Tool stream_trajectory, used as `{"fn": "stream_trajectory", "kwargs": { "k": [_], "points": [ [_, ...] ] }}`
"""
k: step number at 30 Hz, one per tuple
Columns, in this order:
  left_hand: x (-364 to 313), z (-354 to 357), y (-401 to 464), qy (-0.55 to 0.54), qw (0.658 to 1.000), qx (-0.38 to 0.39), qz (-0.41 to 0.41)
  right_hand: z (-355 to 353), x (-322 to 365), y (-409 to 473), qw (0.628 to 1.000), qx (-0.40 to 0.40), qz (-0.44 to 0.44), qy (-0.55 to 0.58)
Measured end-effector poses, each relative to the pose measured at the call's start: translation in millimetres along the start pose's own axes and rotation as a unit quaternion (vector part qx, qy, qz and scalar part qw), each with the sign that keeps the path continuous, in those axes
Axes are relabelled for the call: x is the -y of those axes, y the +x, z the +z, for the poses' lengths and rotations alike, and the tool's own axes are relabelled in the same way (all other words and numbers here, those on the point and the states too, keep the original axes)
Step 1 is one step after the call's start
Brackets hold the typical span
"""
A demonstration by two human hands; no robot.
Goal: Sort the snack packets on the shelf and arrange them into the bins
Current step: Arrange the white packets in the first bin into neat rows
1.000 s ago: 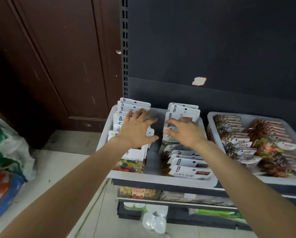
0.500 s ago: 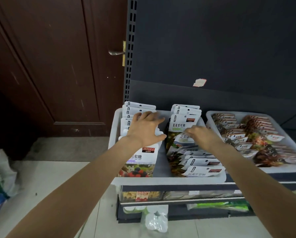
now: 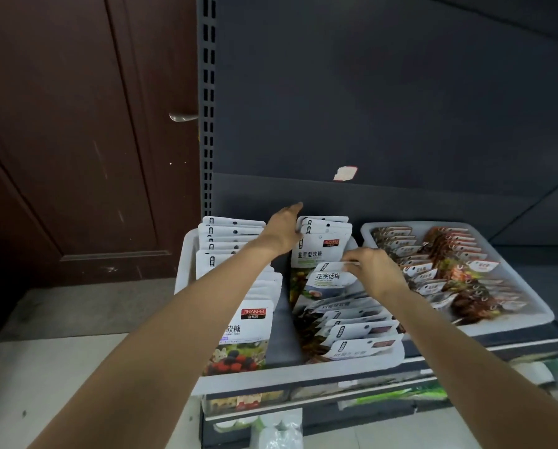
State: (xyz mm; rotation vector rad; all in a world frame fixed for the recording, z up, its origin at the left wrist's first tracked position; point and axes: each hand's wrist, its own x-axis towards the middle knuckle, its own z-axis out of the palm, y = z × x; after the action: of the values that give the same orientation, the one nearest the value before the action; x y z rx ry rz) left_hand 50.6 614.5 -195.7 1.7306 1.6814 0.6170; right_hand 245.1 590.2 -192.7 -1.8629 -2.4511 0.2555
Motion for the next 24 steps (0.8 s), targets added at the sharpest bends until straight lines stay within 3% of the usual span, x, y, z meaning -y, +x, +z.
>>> {"fn": "stream_trajectory", "kwargs": {
  "k": [3, 5, 8, 10, 13, 15, 20, 24],
  "points": [
    [-3.7, 7.2, 16.5, 0.011, 0.999, 0.035, -0.002, -2.9, 2.0, -0.7, 1.000, -0.011, -0.001, -0.020],
    [-8.7, 9.1, 18.6, 0.041, 0.998, 0.025, 0.033, -7.1, 3.0, -1.8, 0.999, -0.028, -0.009, -0.039],
    [-13.1, 19.4, 4.7, 0.073, 0.990, -0.015, 0.117, -10.6, -3.0, -11.2, 0.989, -0.114, -0.039, -0.084],
    [-10.3, 24.2, -5.1, 0.046, 0.991, -0.012, 0.127, -8.6, -10.1, -15.6, 0.990, -0.109, -0.056, -0.075],
    [-4.1, 17.9, -4.2, -0.058, 0.995, 0.042, 0.064, -4.5, -12.9, -11.7, 0.998, -0.031, -0.046, 0.029],
    [-5.5, 15.7, -5.0, -0.143, 0.988, 0.064, 0.001, -3.4, -10.8, -8.1, 0.994, -0.043, -0.021, 0.096],
    [-12.5, 27.2, -1.7, -0.308, 0.943, 0.039, -0.121, 3.0, -4.0, 0.5, 0.986, 0.016, 0.057, 0.157],
    [-8.9, 48.3, 8.2, -0.378, 0.911, 0.091, -0.139, 4.8, -6.5, 4.6, 0.954, 0.033, 0.137, 0.266]
  ]
}}
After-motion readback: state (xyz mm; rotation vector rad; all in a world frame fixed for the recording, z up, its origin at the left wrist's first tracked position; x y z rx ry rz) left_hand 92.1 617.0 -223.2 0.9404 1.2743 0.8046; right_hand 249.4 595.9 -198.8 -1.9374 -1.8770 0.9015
